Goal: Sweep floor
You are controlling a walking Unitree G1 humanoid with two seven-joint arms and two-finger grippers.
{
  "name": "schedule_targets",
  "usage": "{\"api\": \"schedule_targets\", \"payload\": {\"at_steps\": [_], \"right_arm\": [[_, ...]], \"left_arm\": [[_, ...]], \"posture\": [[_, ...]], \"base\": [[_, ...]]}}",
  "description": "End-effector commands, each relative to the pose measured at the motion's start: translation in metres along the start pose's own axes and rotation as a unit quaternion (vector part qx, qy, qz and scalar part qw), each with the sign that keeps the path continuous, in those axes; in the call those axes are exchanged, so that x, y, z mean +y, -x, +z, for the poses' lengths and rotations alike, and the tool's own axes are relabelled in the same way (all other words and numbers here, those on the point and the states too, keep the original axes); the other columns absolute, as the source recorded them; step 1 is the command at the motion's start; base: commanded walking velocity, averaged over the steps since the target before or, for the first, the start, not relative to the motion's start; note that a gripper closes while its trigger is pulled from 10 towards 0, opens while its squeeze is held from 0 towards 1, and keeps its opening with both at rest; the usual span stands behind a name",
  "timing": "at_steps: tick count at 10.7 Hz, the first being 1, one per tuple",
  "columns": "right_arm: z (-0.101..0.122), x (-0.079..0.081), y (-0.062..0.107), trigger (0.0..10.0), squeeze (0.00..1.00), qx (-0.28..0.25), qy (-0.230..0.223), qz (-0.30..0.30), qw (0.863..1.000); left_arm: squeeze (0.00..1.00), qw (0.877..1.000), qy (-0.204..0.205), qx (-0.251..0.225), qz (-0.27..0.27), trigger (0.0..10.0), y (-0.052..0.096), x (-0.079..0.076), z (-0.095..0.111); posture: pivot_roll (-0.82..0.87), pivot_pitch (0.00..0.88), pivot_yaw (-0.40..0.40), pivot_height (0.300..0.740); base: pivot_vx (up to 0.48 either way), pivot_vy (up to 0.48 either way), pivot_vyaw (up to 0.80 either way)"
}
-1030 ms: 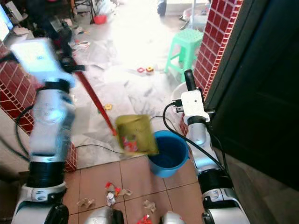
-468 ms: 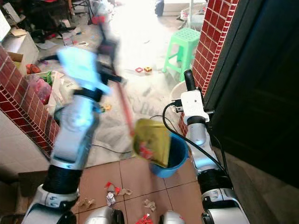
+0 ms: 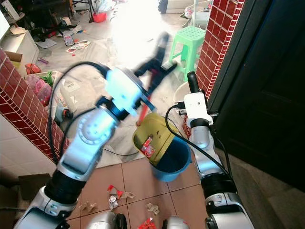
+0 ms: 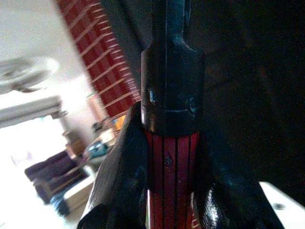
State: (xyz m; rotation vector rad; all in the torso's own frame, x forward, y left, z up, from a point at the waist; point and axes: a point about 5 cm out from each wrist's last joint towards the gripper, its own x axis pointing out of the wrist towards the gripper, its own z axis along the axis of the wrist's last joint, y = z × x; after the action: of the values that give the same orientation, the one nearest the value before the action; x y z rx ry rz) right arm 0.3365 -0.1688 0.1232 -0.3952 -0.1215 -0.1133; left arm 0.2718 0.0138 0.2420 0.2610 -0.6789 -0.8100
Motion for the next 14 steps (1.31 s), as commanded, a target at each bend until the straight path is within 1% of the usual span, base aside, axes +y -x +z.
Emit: {"api": "schedule_targets", "payload": {"at_steps": [1, 2, 3, 4, 5, 6, 7, 8, 9, 10, 11, 12, 13, 14], "right_arm": [[0.016, -0.002, -0.006, 10.0, 0.0, -0.037, 0.007, 0.001, 0.999], [0.016, -0.002, -0.007, 10.0, 0.0, -0.038, 0.008, 0.001, 0.999], [0.017, -0.001, -0.008, 10.0, 0.0, -0.038, 0.007, 0.002, 0.999], [0.017, 0.0, -0.008, 10.0, 0.0, -0.039, 0.006, 0.003, 0.999], [0.017, 0.001, -0.007, 10.0, 0.0, -0.038, 0.006, 0.004, 0.999], [0.015, 0.0, -0.006, 10.0, 0.0, -0.036, 0.006, 0.004, 0.999], [0.014, 0.0, -0.006, 10.0, 0.0, -0.034, 0.007, 0.005, 0.999], [0.013, -0.001, -0.006, 10.0, 0.0, -0.033, 0.007, 0.005, 0.999], [0.013, -0.001, -0.007, 10.0, 0.0, -0.031, 0.007, 0.005, 0.999], [0.012, 0.0, -0.007, 10.0, 0.0, -0.03, 0.007, 0.005, 1.0], [0.013, 0.0, -0.008, 10.0, 0.0, -0.03, 0.007, 0.005, 1.0], [0.013, 0.0, -0.008, 10.0, 0.0, -0.029, 0.007, 0.005, 1.0], [0.012, 0.0, -0.009, 10.0, 0.0, -0.028, 0.007, 0.005, 1.0], [0.012, 0.001, -0.009, 10.0, 0.0, -0.027, 0.007, 0.006, 1.0]], "left_arm": [[0.0, 0.995, -0.071, -0.043, -0.062, 10.0, -0.005, -0.005, 0.021], [0.0, 0.993, -0.059, -0.03, -0.095, 10.0, -0.005, -0.012, 0.019], [0.0, 0.994, -0.024, -0.012, -0.108, 10.0, -0.004, -0.018, 0.016], [0.0, 0.994, -0.025, -0.019, -0.101, 10.0, -0.005, -0.017, 0.017], [0.0, 0.998, 0.002, -0.023, -0.064, 10.0, -0.007, -0.01, 0.019], [0.0, 0.996, 0.045, -0.008, -0.078, 10.0, -0.006, -0.014, 0.016], [0.0, 0.991, 0.09, 0.017, -0.099, 10.0, -0.006, -0.019, 0.014], [0.0, 0.988, 0.06, 0.041, -0.138, 10.0, -0.005, -0.024, 0.012], [0.0, 0.987, 0.044, 0.026, -0.155, 10.0, -0.009, -0.025, 0.02], [0.0, 0.991, 0.042, 0.012, -0.129, 10.0, -0.011, -0.019, 0.023], [0.0, 0.995, 0.02, 0.003, -0.094, 10.0, -0.013, -0.008, 0.026], [0.0, 0.999, 0.015, -0.021, -0.034, 10.0, -0.017, 0.009, 0.036], [0.0, 0.999, 0.011, -0.044, 0.023, 10.0, -0.019, 0.026, 0.045], [0.0, 0.993, -0.003, -0.068, 0.097, 10.0, -0.019, 0.051, 0.057]], "posture": [[-0.09, 0.018, 0.035, 0.74], [-0.09, 0.017, 0.029, 0.74], [-0.09, 0.015, 0.028, 0.74], [-0.09, 0.014, 0.028, 0.74], [-0.09, 0.014, 0.028, 0.74], [-0.09, 0.013, 0.027, 0.74], [-0.09, 0.013, 0.026, 0.74], [-0.1, 0.013, 0.025, 0.74], [-0.09, 0.014, 0.023, 0.74], [-0.09, 0.012, 0.022, 0.74], [-0.09, 0.011, 0.022, 0.74], [-0.09, 0.009, 0.021, 0.74], [-0.09, 0.006, 0.021, 0.74], [-0.09, 0.004, 0.021, 0.74]], "base": [[0.0, 0.0, 0.0], [0.0, 0.0, 0.0], [0.0, 0.0, 0.0], [0.0, 0.0, 0.0], [0.0, 0.0, 0.0], [0.0, 0.0, 0.0], [0.0, 0.0, 0.0], [0.0, 0.0, 0.0], [0.0, 0.0, 0.0], [0.0, 0.0, 0.0], [0.0, 0.0, 0.0], [0.0, 0.0, 0.0], [0.0, 0.0, 0.0], [0.0, 0.0, 0.0]]}}
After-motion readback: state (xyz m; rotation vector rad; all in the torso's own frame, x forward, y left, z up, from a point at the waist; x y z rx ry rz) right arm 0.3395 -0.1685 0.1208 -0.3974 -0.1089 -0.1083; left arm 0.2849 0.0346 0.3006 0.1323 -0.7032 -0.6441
